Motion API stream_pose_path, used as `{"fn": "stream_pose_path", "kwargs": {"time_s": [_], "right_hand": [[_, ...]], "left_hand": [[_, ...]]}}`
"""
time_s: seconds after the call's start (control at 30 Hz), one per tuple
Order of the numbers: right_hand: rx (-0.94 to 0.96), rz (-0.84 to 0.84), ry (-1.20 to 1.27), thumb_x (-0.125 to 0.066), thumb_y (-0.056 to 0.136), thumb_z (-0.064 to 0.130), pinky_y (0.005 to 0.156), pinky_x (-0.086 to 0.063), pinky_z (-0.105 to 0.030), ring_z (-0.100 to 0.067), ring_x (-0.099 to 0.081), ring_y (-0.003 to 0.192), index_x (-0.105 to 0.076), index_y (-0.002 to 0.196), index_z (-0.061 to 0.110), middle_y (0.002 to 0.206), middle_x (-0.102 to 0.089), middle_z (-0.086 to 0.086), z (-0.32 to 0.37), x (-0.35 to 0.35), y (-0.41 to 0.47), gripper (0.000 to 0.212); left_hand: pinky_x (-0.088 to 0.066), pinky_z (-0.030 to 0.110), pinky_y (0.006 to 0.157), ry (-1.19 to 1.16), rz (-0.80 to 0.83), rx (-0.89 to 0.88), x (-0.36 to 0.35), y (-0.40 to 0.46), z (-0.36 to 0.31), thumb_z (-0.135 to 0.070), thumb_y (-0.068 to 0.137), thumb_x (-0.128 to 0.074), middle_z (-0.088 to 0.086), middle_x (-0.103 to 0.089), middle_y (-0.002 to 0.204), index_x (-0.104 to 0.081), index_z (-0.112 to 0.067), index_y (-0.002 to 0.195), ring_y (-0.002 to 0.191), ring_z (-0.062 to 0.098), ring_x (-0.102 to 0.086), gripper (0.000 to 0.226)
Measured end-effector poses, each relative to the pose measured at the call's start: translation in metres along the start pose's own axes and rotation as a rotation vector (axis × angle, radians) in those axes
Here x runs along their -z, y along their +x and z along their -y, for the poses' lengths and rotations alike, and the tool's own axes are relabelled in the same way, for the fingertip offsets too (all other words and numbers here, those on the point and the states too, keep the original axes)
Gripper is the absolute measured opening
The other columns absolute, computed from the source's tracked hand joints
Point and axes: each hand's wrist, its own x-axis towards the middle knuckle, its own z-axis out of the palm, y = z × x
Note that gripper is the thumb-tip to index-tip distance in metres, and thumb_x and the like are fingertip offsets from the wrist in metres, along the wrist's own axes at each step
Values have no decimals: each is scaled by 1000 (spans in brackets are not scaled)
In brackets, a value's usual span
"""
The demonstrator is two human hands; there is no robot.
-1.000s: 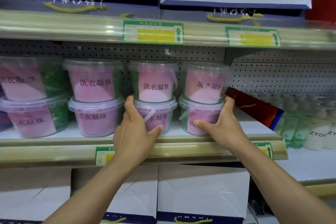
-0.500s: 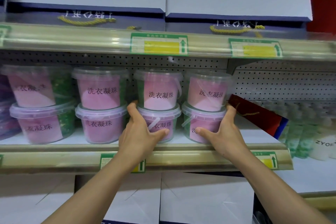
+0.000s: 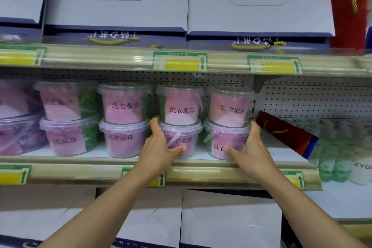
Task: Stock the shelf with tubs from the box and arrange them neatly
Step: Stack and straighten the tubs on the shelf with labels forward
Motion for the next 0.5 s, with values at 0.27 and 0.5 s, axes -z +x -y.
{"fn": "stream_pose_path", "kwargs": {"time_s": [0.27,0.5], "right_hand": [[254,-86,-421,-68,83,25,107,-27,-33,-26,-27,135,-20,146,14,146,-27,-11,1,16,-35,80],[410,-109,-574,-78,67,12,100,-38,-47,-42,-45,118,-50,127,1,126,-49,-22,12,-3,-54,67]], "left_hand": [[-42,35,95,180,-17,-69,31,-45,7,-31,80,-71,7,-45,141,-25,-26,140,123,23,-48,76],[-43,36,96,371,-20,-58,64,-78,23,-33,83,-67,1,-45,138,-36,-22,137,122,20,-47,64]]}}
